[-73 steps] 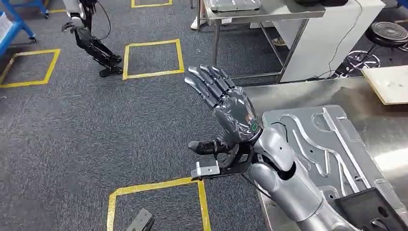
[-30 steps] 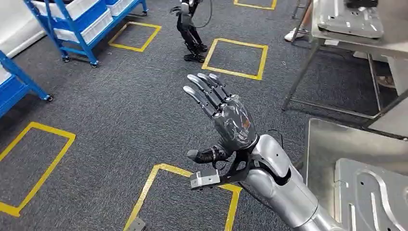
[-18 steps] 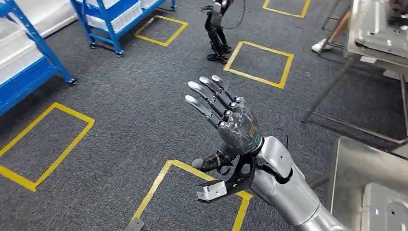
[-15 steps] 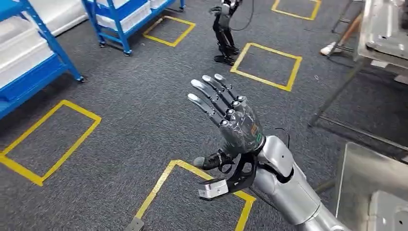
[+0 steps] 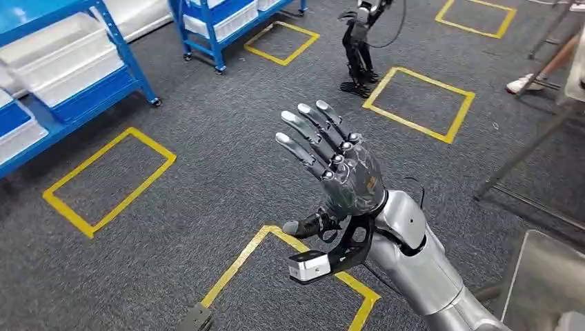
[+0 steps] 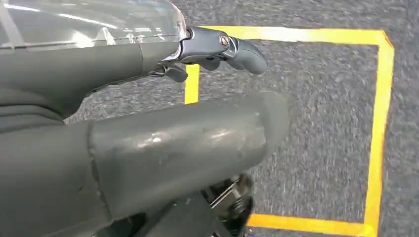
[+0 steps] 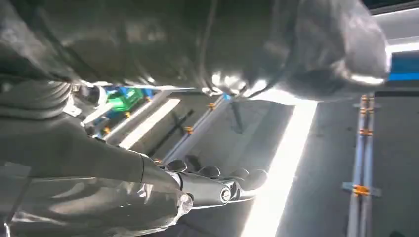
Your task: Take the parts from the cabinet and place them on the table.
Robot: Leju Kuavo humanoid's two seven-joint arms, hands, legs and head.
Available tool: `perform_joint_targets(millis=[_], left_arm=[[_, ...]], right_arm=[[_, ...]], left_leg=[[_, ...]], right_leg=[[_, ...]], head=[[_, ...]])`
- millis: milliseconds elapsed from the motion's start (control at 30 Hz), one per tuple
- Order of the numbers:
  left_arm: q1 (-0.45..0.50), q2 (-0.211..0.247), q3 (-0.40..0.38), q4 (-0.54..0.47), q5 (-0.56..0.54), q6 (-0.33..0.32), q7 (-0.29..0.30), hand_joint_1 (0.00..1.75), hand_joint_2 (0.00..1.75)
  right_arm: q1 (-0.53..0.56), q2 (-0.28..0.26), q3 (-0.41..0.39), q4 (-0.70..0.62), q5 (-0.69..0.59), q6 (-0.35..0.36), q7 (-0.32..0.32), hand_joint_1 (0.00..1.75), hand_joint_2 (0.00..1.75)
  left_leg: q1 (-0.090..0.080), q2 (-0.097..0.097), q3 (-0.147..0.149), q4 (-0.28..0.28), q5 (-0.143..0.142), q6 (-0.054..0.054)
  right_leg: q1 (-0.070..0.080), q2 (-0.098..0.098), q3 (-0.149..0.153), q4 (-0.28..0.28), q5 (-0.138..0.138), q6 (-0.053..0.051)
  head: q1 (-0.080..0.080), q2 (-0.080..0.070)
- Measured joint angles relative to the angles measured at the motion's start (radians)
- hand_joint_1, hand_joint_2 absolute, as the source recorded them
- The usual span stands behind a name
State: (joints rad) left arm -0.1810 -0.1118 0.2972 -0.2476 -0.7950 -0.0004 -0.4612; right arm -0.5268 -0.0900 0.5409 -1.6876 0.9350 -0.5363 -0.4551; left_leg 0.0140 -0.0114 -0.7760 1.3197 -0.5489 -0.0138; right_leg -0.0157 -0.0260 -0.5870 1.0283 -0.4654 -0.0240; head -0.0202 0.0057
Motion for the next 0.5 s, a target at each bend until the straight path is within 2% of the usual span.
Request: perform_joint_targets(millis=[33,67,100,133,200,233,267,300,333,367,400,433,467,500], left_arm=[[0.001,0.0,0.0,0.0,0.0,0.0,0.0,0.0,0.0],[0.0,0.0,-0.003,-0.002,0.0,0.0,0.001,0.0,0.0],[-0.006,0.0,-0.005,-0.005,0.0,0.0,0.003,0.0,0.0],[-0.007,0.0,-0.005,-0.006,0.0,0.002,0.003,0.0,0.0],[-0.001,0.001,-0.005,-0.006,0.003,0.003,0.003,0.0,0.0],[0.001,0.001,-0.005,-0.006,0.003,0.005,0.003,0.0,0.0],[0.002,0.0,-0.005,-0.006,0.006,0.006,0.001,0.0,0.0],[-0.002,0.001,-0.005,-0.006,0.007,0.008,-0.001,0.0,0.0],[-0.005,0.0,-0.005,-0.007,0.01,0.01,-0.003,0.0,0.0],[-0.006,-0.001,-0.006,-0.007,0.011,0.01,-0.004,0.0,0.0],[-0.006,-0.002,-0.006,-0.007,0.012,0.01,-0.004,0.0,0.0],[-0.004,-0.002,-0.006,-0.007,0.013,0.01,-0.005,0.0,0.0],[-0.003,-0.002,-0.006,-0.007,0.015,0.01,-0.005,0.0,0.0],[-0.002,-0.002,-0.006,-0.007,0.018,0.011,-0.005,0.0,0.0]], right_arm=[[0.0,0.0,0.0,0.001,0.0,0.0,-0.001,0.0,0.0],[-0.001,0.0,-0.003,0.002,0.018,-0.013,-0.005,0.0,0.0],[-0.001,-0.001,-0.006,0.002,0.033,-0.026,-0.005,0.0,0.0],[-0.001,-0.001,-0.008,0.003,0.041,-0.029,-0.005,0.0,0.0],[-0.001,-0.001,-0.01,0.008,0.053,-0.038,-0.004,0.0,0.0],[-0.002,-0.002,-0.011,0.01,0.058,-0.04,-0.004,0.0,0.0],[-0.002,-0.002,-0.012,0.011,0.06,-0.04,-0.003,0.0,0.0],[-0.003,-0.004,-0.014,0.011,0.061,-0.044,-0.001,0.0,0.0],[-0.002,-0.008,-0.015,0.013,0.066,-0.046,0.003,0.0,0.0],[0.0,-0.01,-0.015,0.016,0.07,-0.046,0.004,0.0,0.0],[0.002,-0.01,-0.015,0.019,0.072,-0.046,0.005,0.0,0.0],[0.003,-0.01,-0.015,0.022,0.073,-0.046,0.005,0.0,0.0],[0.003,-0.011,-0.015,0.024,0.076,-0.046,0.006,0.0,0.0],[0.002,-0.014,-0.015,0.026,0.078,-0.046,0.01,0.0,0.0]], left_leg=[[0.001,0.002,-0.005,0.01,0.005,-0.001],[0.0,0.034,0.112,-0.208,0.125,0.004],[-0.021,0.097,0.154,-0.294,0.126,0.018],[-0.019,0.085,0.149,-0.291,0.127,0.026],[-0.022,0.059,0.145,-0.293,0.128,0.034],[-0.015,0.047,0.154,-0.305,0.134,0.045],[-0.014,0.036,0.156,-0.309,0.137,0.05],[-0.013,0.029,0.155,-0.309,0.139,0.057],[-0.013,0.018,0.154,-0.309,0.14,0.062],[-0.014,0.004,0.153,-0.309,0.139,0.063],[-0.015,-0.01,0.153,-0.308,0.139,0.063],[-0.015,-0.023,0.153,-0.306,0.139,0.063],[-0.014,-0.037,0.153,-0.304,0.138,0.063],[-0.014,-0.051,0.154,-0.302,0.138,0.062]], right_leg=[[0.0,-0.008,0.001,0.0,-0.001,0.001],[0.001,-0.045,0.011,0.0,-0.009,0.007],[0.012,-0.063,0.013,0.004,-0.017,0.018],[0.013,-0.074,0.015,0.0,-0.016,0.021],[0.014,-0.098,0.021,-0.003,-0.02,0.031],[0.009,-0.091,0.022,0.001,-0.027,0.041],[0.003,-0.04,0.019,0.02,-0.043,0.044],[0.002,-0.006,-0.005,0.073,-0.079,0.044],[0.003,0.012,-0.043,0.149,-0.118,0.044],[0.003,0.02,-0.083,0.228,-0.15,0.045],[0.003,0.023,-0.115,0.285,-0.162,0.045],[0.003,0.024,-0.126,0.297,-0.15,0.045],[0.002,0.025,-0.117,0.264,-0.115,0.044],[0.002,0.027,-0.091,0.2,-0.069,0.042]], head=[[0.0,0.0],[0.0,0.0],[0.0,0.0],[0.001,0.0],[0.0,0.0],[0.001,0.0],[0.001,0.0],[0.001,0.0],[0.001,0.0],[0.001,0.0],[0.001,0.0],[0.001,0.0],[0.001,0.0],[0.001,0.0]])
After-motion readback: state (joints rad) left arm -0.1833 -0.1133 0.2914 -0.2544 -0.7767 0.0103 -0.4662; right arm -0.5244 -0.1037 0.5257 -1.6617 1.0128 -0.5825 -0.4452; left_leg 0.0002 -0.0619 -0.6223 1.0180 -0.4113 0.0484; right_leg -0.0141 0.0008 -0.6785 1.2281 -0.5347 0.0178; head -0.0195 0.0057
